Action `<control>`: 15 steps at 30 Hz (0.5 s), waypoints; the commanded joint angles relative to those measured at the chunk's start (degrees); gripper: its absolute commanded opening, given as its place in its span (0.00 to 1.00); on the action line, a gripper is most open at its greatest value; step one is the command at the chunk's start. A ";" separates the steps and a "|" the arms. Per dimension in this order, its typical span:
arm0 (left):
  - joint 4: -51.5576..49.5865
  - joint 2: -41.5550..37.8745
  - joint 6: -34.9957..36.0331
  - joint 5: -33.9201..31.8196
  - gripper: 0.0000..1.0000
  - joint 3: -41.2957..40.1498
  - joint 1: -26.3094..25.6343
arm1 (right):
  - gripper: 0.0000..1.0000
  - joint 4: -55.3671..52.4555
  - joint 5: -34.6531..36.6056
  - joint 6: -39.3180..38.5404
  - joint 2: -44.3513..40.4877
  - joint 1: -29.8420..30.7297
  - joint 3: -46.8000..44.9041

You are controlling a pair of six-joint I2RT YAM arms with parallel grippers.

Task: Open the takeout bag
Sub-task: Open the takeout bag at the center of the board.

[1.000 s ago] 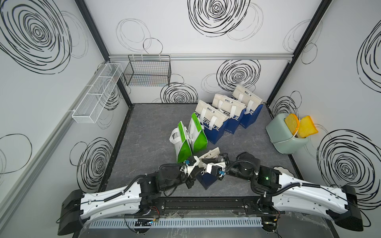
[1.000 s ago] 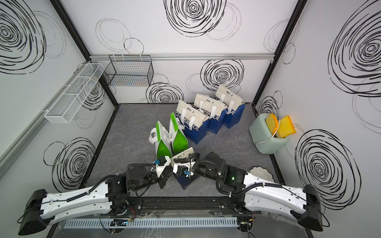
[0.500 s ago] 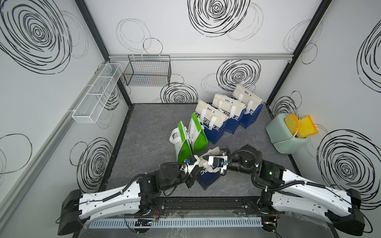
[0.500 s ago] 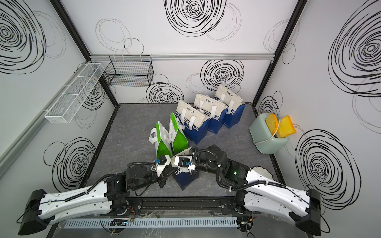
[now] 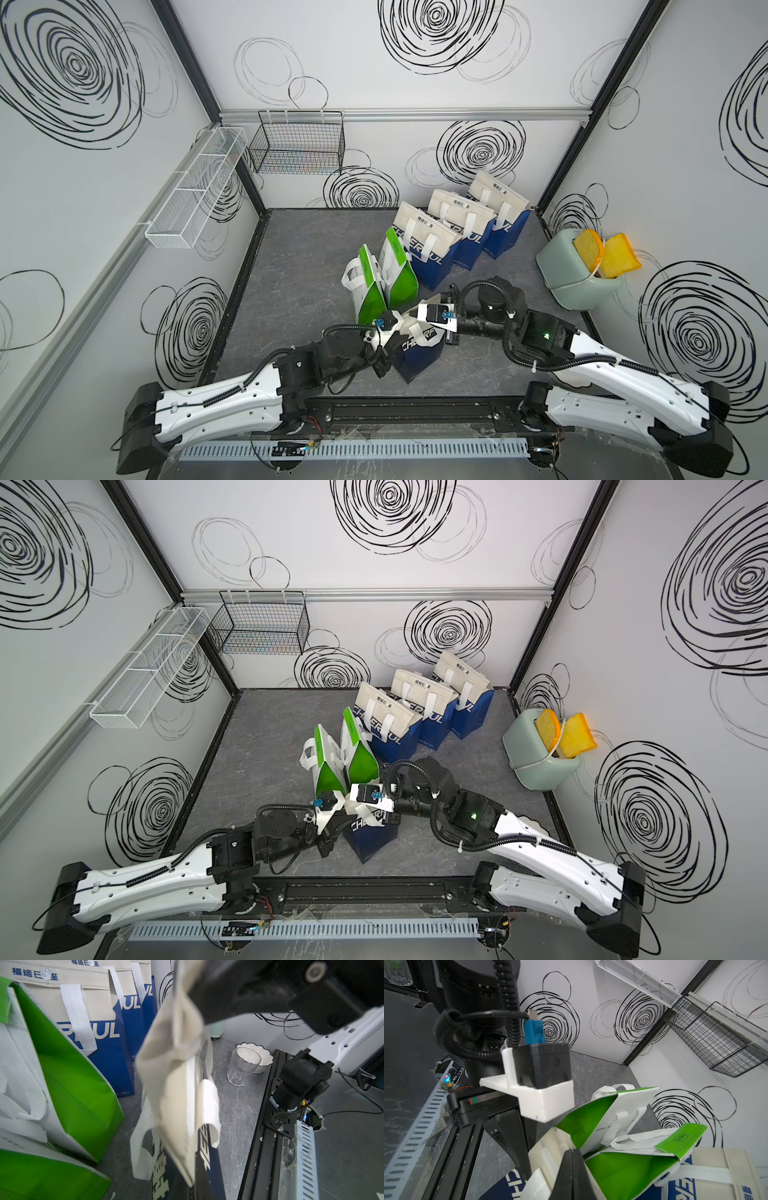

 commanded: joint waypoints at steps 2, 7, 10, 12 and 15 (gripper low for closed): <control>1.75 -0.14 0.42 -0.30 0.00 1.94 -0.34 | 0.00 0.87 -0.60 2.50 0.32 -1.00 3.30; 1.14 -0.26 0.74 -0.23 0.00 2.11 -0.27 | 0.00 -0.35 -1.41 3.75 1.21 -2.32 4.29; 0.51 -0.45 0.98 -0.13 0.00 2.52 -0.34 | 0.00 -1.26 -3.89 3.99 1.86 -3.66 5.58; 0.15 -0.43 1.08 -0.30 0.00 2.77 -0.33 | 0.00 -1.51 -4.87 3.85 2.33 -3.81 6.04; -1.27 -0.35 1.09 -0.89 0.00 3.61 -0.34 | 0.00 -1.68 -5.14 3.49 2.62 -3.91 5.70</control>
